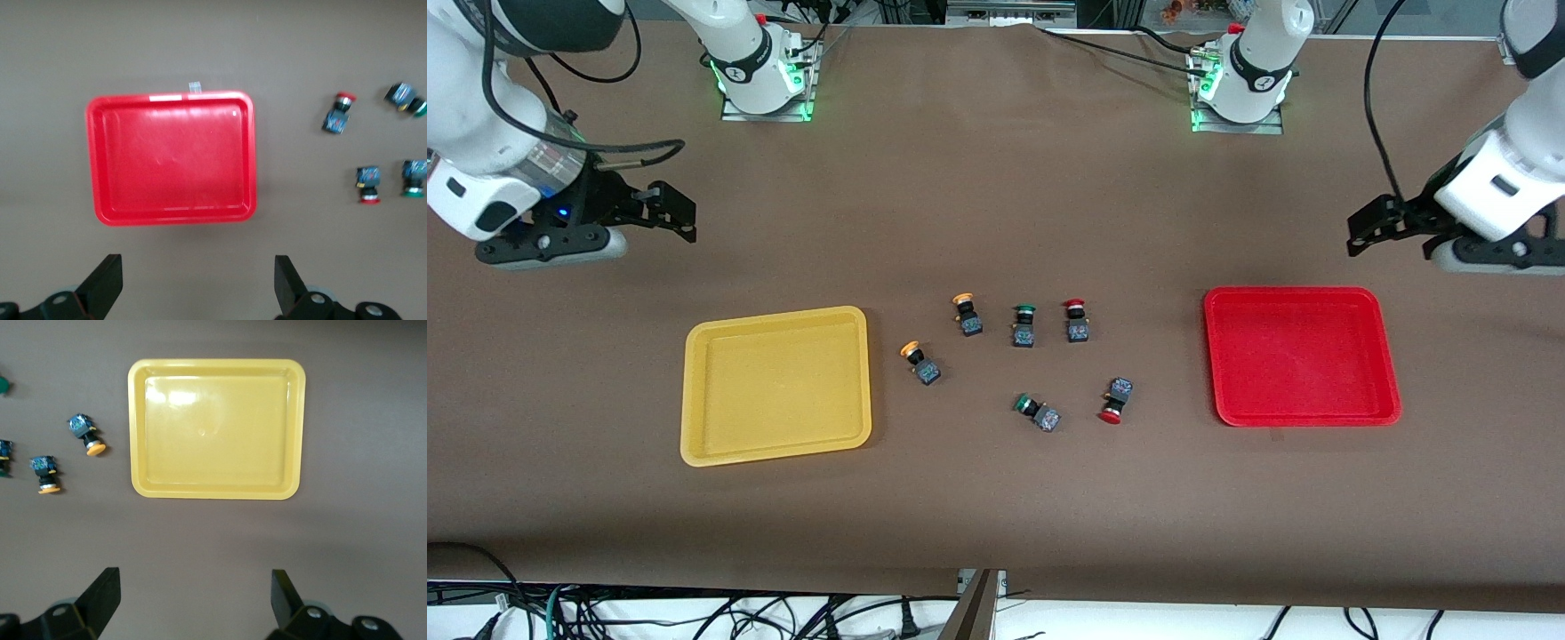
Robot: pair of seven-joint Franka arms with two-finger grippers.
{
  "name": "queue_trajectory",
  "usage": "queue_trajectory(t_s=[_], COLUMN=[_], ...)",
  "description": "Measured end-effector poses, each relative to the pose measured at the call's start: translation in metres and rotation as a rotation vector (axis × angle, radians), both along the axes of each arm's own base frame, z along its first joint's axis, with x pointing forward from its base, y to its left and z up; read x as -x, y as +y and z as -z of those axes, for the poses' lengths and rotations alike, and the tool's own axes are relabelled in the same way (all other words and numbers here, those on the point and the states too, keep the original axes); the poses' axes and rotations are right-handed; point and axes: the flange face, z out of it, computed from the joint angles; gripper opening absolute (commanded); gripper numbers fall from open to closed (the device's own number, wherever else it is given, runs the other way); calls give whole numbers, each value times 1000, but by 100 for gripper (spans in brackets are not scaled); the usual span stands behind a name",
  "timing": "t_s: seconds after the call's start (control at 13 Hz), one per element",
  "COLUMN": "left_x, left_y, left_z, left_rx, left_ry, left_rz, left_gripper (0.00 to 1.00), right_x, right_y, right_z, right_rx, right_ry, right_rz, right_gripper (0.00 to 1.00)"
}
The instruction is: Place red and yellow buttons in trays
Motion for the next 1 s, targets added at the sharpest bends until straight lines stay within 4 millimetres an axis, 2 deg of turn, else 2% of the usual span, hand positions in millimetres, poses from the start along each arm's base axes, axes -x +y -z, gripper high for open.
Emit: queue_trajectory(t_s=[0.15,0.31,0.38,0.62,0.77,1.0], left_x=[-13,-27,-37,-63,-77,-77], left_y=[-14,-39,-57,-126,-159,-219], left_z=[40,80,101,169,223,305], left_rx=[27,40,48,75,101,144], left_ry=[71,102,83,-17,-92,-196], left_rz=[15,47,61,102,133,192], left_gripper=[100,100,100,100,100,100], right_x=[-11,-19,-23,-40,-43,-32], right_y=[11,48,70,130,175,240], right_z=[24,56,76,157,214,282], right_rx=[1,16,12,-14,-40,-83], right_ry=[14,18,23,7,-31,-88], right_rz=[-55,-122,-153,-218,-242,-229], right_gripper=[100,100,100,100,100,100])
